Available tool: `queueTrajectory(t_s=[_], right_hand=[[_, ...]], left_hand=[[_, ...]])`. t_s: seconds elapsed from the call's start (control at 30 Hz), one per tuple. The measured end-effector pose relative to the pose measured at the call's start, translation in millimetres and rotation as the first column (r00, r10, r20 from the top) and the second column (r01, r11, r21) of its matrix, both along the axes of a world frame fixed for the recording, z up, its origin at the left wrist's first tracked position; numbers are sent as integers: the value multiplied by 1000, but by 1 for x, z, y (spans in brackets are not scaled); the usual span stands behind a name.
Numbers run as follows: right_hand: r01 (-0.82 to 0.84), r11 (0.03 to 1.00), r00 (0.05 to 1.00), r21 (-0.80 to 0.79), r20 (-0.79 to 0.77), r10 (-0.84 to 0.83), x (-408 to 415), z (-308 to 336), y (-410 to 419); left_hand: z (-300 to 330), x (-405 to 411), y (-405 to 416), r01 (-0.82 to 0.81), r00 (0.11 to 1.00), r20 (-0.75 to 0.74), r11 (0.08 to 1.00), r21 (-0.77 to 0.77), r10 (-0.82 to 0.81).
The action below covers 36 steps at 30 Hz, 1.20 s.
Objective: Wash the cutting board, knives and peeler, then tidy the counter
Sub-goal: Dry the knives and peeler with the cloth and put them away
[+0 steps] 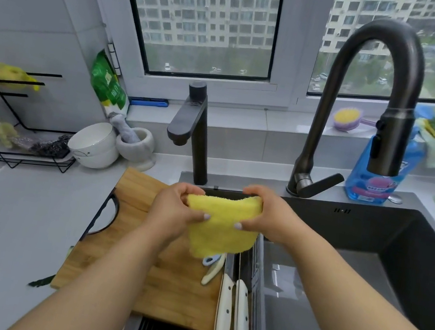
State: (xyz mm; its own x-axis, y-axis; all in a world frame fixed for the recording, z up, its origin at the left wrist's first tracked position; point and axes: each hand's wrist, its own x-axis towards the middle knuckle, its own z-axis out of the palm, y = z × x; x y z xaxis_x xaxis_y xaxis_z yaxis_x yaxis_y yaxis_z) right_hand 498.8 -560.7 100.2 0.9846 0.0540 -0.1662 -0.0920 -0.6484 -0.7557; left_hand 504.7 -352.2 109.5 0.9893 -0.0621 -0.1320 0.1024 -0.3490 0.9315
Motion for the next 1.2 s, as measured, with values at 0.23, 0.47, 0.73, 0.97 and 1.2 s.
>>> queueTrajectory(t_s=[0.23,0.47,0.73,0.97,1.2], right_hand=[[-34,982,998,184,65,22,-1,11,-18],[380,453,923,807,-362,-129,-13,2,-31],[534,212,837,818,-477,-269,-21,-11,-42],[581,188,797,792,-505,-333,-28,-18,-53],[590,193,786,784,-505,-356,-32,-21,-61]], left_hand=[[3,10,-10,-32,969,245,958,284,-40],[-36,-7,-28,-91,965,-220,970,223,141],[-98,-59,-54,370,882,-466,703,607,-61],[-110,-69,-70,313,913,-409,638,704,3],[-117,-72,-77,278,931,-362,568,774,38]])
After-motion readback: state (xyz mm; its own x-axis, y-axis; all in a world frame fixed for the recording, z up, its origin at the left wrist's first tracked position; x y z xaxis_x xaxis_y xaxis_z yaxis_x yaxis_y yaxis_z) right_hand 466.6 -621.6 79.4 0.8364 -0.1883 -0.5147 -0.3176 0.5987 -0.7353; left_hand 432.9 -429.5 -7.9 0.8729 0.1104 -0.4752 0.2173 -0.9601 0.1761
